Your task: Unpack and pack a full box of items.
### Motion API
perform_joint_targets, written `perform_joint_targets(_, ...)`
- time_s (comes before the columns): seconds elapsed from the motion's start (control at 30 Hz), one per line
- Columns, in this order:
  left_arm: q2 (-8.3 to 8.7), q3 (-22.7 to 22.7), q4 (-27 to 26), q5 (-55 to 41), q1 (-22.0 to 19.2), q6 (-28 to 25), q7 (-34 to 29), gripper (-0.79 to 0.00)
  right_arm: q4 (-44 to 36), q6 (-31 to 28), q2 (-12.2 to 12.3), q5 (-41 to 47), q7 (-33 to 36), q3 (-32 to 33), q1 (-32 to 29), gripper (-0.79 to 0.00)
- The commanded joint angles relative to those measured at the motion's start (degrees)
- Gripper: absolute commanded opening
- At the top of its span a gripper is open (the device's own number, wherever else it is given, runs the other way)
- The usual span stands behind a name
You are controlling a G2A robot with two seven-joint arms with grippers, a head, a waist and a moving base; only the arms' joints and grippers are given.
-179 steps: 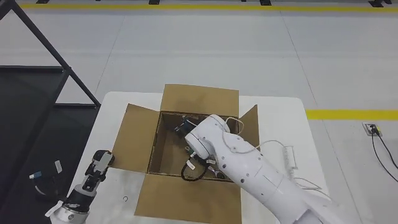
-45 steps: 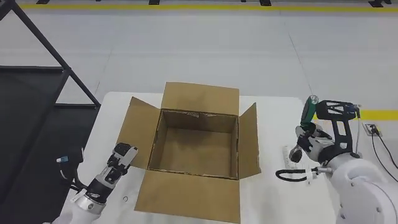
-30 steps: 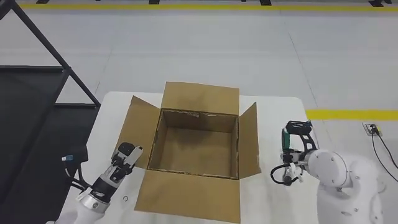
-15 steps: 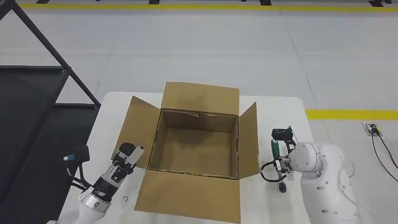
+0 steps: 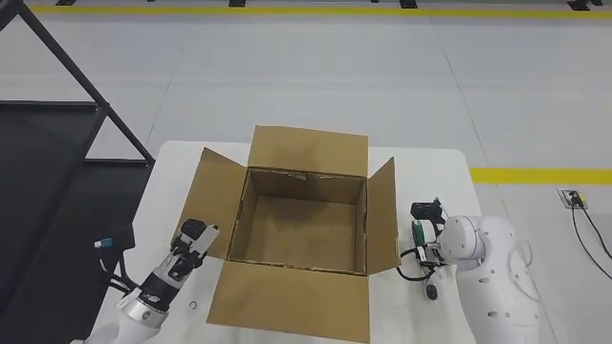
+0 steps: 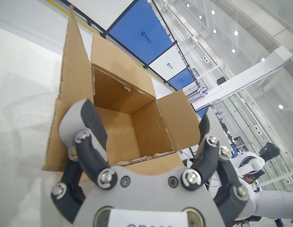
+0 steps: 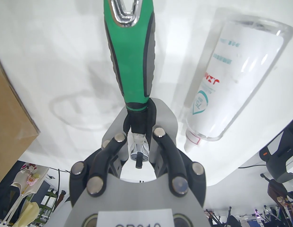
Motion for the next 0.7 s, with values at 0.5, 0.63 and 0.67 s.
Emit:
perform_joint_targets(0.5,0.07,-0.5,-0.8,-0.2,1.5,-0.9,0.3,0.0,-25.5,1.4,1.6,6.1,0.0,2.6,-7.9,-0.505)
perform_joint_targets(0.63,0.07,-0.5,-1.2,-0.1,1.9,-1.1,0.4,0.0,-40.1,0.6,1.8,10.3,-0.5,3.2,-11.6,-0.545)
perform_joint_targets(0.67,0.07,-0.5,-1.3,-0.1,2.0,-1.1,0.4,0.0,-43.3,-0.2,1.9,12.1,-0.8,3.0,-12.5,-0.6)
